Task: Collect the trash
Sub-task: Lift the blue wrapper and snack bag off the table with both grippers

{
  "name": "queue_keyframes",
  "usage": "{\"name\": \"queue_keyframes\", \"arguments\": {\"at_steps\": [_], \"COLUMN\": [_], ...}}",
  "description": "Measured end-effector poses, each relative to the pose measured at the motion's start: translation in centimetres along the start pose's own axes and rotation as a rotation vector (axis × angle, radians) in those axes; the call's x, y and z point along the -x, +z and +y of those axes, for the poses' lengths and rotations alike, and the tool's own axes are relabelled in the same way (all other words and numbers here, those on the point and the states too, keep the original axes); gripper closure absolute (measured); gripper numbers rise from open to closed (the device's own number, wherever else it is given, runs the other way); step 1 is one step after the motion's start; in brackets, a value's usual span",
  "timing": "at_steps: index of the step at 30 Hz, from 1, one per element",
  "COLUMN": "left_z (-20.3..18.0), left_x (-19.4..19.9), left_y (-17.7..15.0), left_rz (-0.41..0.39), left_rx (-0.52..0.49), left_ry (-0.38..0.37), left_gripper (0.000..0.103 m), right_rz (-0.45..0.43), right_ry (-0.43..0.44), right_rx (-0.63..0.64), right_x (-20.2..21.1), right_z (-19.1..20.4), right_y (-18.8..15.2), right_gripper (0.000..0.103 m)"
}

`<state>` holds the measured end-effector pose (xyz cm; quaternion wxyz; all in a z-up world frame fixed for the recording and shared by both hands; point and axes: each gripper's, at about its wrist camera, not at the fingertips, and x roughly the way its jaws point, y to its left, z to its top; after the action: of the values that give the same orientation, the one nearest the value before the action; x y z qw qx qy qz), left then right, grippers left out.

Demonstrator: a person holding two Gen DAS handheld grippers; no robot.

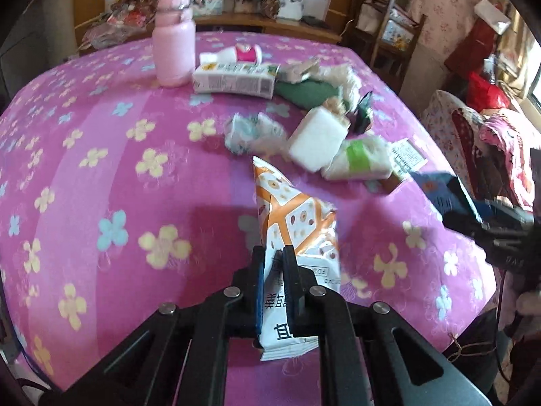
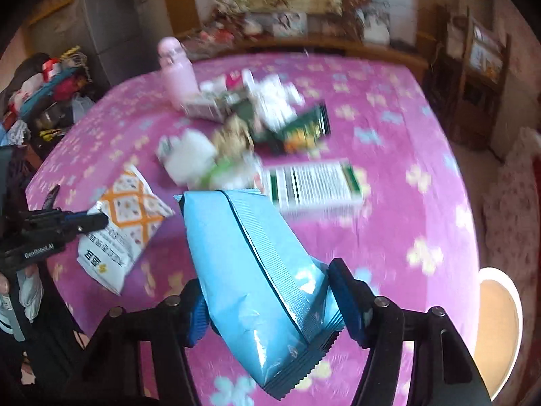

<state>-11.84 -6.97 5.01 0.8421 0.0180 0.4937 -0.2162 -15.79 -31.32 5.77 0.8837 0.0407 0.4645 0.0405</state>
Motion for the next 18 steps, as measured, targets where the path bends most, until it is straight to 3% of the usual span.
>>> {"name": "queue_keyframes", "arguments": {"at_steps": [1, 3, 5, 14, 18], "left_z": [0.0, 0.0, -0.1, 0.7, 0.5], "left_x": [-0.3, -0.6, -0.6, -2.4, -2.5], "left_y": [-0.2, -0.4, -0.7, -0.8, -0.9], "left_rz": [0.004, 0.014, -0.005, 0.023, 0.014], "left_rx": [0.006, 0.011, 0.016, 0.047, 0.044], "left_ry": [0.008, 0.011, 0.016, 0.047, 0.048], "left_gripper": [0.084, 0.052, 0.035, 0.034, 0.028], "right_rz": [0.014, 0.036, 0.05, 0.074, 0.08], "right_ry": [0.002, 0.007, 0.035, 0.17, 0.138], "right_rx": [-0.021, -0.054, -0.066, -0.029, 0.027], "right_x": [-0.4, -0.9, -1.1, -1.0, -1.4], "right_z": [-0.4, -0.9, -1.1, -0.3, 0.8], "right_y": [-0.4, -1.1, -1.6, -2.0, -2.3], "right_gripper": [0.034, 0.03, 0.029, 0.026, 0.026]}}
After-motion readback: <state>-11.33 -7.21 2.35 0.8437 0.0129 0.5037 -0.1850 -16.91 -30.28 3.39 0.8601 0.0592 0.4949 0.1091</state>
